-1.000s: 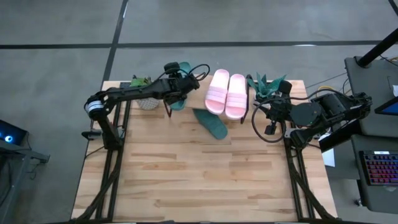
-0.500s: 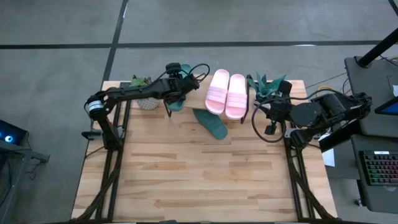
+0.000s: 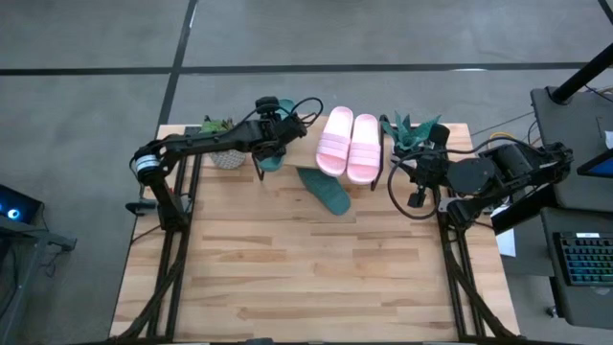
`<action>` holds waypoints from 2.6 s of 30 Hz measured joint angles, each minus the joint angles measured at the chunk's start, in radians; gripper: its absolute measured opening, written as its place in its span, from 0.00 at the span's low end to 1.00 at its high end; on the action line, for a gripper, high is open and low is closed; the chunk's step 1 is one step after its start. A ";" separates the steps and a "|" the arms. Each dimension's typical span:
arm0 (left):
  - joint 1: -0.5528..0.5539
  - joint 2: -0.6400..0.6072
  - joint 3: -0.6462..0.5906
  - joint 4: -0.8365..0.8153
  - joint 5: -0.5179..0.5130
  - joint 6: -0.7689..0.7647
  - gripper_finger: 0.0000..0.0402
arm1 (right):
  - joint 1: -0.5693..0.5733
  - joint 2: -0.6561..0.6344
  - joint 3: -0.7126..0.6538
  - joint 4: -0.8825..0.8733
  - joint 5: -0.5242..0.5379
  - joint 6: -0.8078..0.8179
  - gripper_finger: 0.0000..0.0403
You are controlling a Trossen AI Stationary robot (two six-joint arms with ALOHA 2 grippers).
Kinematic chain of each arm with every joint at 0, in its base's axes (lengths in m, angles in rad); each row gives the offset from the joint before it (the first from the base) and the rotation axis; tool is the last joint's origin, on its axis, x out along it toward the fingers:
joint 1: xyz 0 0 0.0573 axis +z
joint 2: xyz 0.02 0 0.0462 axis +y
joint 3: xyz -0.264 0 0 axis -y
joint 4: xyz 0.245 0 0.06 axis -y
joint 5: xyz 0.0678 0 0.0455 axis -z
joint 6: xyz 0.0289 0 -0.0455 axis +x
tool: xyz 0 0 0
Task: Pick and place slides into the shelf
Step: Put the left blue slides on the shelf, then put the blue slides on the shelf
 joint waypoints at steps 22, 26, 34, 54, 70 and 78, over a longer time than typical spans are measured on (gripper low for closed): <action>-0.003 -0.038 0.026 -0.066 0.184 -0.008 0.57 | 0.000 0.000 0.000 -0.001 0.000 0.000 0.12; -0.011 -0.070 0.026 -0.078 0.191 -0.010 0.57 | 0.000 0.000 0.000 -0.002 0.000 0.000 0.12; -0.089 -0.150 0.026 -0.076 0.392 -0.091 0.57 | 0.000 0.000 0.000 -0.019 0.000 0.001 0.12; -0.500 -0.170 -0.140 0.097 0.428 -0.194 0.57 | 0.000 0.000 0.000 -0.023 0.000 0.027 0.12; -0.542 -0.169 -0.559 0.802 0.385 0.176 0.57 | 0.000 0.000 0.000 -0.023 0.000 0.027 0.12; -0.542 -0.040 -0.544 0.850 0.405 0.207 0.57 | 0.000 0.000 -0.001 -0.020 0.000 0.027 0.12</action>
